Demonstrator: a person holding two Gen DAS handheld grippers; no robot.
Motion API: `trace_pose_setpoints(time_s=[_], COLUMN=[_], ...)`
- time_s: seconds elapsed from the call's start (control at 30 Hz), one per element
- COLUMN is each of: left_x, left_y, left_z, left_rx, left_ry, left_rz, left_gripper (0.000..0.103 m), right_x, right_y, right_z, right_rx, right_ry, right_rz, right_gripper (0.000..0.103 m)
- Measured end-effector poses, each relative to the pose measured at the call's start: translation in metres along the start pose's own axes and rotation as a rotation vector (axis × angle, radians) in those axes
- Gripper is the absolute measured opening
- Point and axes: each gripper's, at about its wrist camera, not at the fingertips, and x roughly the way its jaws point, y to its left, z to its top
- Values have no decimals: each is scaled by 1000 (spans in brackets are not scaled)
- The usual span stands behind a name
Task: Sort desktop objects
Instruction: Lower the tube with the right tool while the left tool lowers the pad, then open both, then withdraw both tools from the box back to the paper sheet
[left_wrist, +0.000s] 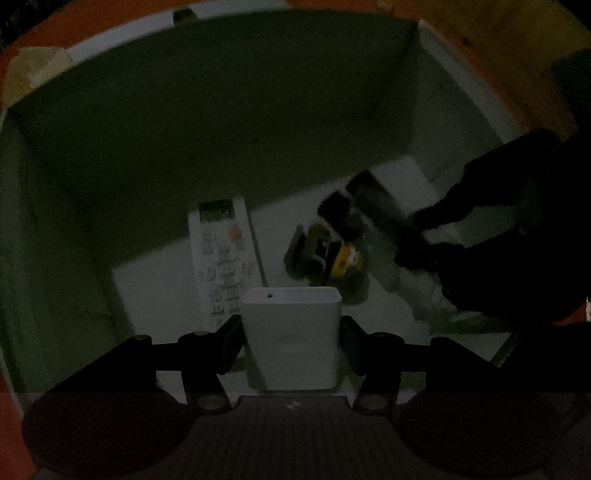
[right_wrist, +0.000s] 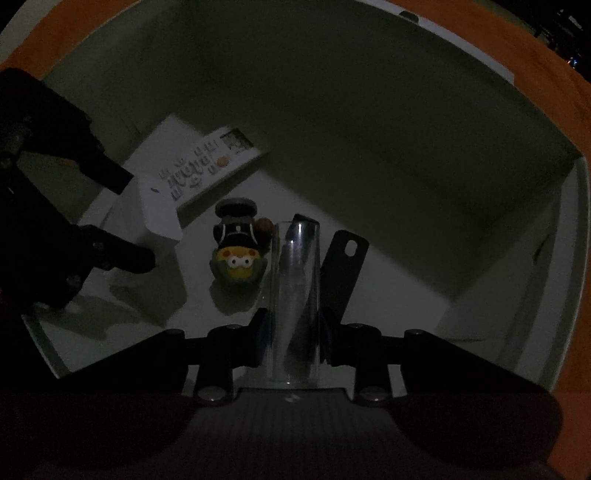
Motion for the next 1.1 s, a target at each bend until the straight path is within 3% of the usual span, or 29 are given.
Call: trace_pose_setpoints(time_s=[0.2, 0.3, 0.4, 0.47, 0.53, 0.63, 0.8, 0.97, 1.1], left_x=[13, 15, 11, 7, 1, -12, -21, -30, -36], left_y=[-1, -2, -2, 0, 1, 4, 6, 8, 5], left_z=[12, 12, 10, 9, 10, 4, -10, -11, -4], left_rx=[35, 42, 38, 18, -7, -26, -41, -100, -122], left_ry=[130, 139, 112, 85, 50, -50, -116, -177, -225], left_rz=[-3, -13, -17, -29, -41, -23, -45, -106, -139], left_gripper=[52, 53, 61, 80, 96, 100, 102, 102, 102], right_x=[-2, -5, -6, -8, -15, -28, -49, -63, -65], right_y=[2, 2, -2, -7, -12, -18, -24, -37, -45], right_z=[5, 8, 9, 10, 11, 12, 6, 5, 7], right_rx=[-24, -26, -6, 31, 72, 93, 168, 308, 389], right_ry=[29, 33, 34, 27, 5, -56, -172, -255, -251], right_rz=[-13, -15, -1, 14, 38, 23, 20, 95, 126], right_gripper=[33, 33, 39, 54, 83, 100, 101, 102, 102])
